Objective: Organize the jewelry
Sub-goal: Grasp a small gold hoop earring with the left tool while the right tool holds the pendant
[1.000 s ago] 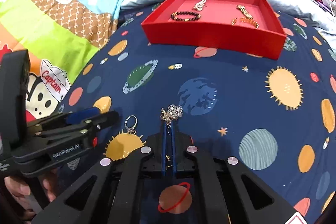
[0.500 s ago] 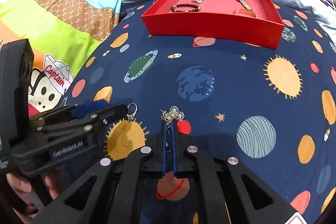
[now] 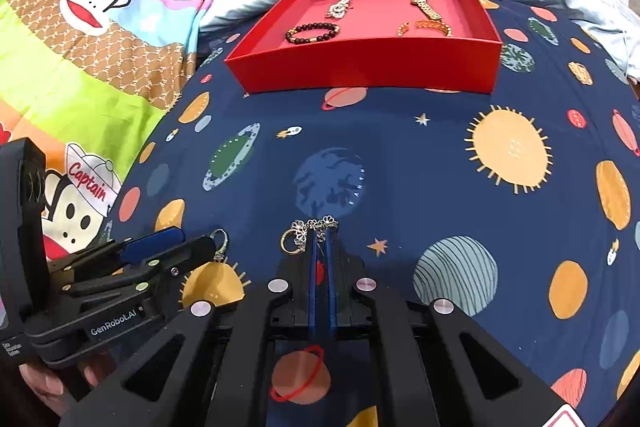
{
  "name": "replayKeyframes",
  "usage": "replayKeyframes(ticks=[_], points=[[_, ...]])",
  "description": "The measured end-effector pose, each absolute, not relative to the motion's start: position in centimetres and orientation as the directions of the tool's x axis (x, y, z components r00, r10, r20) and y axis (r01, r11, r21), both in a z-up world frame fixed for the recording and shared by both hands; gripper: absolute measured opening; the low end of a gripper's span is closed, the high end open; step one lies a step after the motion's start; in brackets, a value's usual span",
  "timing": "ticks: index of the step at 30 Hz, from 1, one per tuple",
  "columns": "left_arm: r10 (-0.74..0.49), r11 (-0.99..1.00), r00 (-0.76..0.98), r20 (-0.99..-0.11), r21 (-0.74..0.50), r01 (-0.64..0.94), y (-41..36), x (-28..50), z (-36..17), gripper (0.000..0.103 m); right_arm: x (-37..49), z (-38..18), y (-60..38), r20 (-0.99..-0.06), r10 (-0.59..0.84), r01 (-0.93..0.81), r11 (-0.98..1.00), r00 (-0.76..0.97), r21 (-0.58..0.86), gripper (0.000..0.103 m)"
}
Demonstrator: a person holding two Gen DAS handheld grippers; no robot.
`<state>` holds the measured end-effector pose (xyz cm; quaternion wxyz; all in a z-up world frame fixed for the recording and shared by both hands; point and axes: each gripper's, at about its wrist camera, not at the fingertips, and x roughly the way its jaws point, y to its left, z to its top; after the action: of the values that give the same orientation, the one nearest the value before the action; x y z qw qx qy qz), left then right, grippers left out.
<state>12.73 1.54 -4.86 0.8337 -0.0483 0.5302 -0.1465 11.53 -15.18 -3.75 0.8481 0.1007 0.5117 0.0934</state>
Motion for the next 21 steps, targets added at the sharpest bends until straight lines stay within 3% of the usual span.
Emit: replayKeyframes(ticks=[21], points=[[-0.353, 0.917, 0.356, -0.865, -0.245, 0.316, -3.3, 12.6, -4.7, 0.047, 10.9, -2.4, -18.6, -0.825, 0.208, 0.026, 0.965, 0.526, 0.26, 0.0]])
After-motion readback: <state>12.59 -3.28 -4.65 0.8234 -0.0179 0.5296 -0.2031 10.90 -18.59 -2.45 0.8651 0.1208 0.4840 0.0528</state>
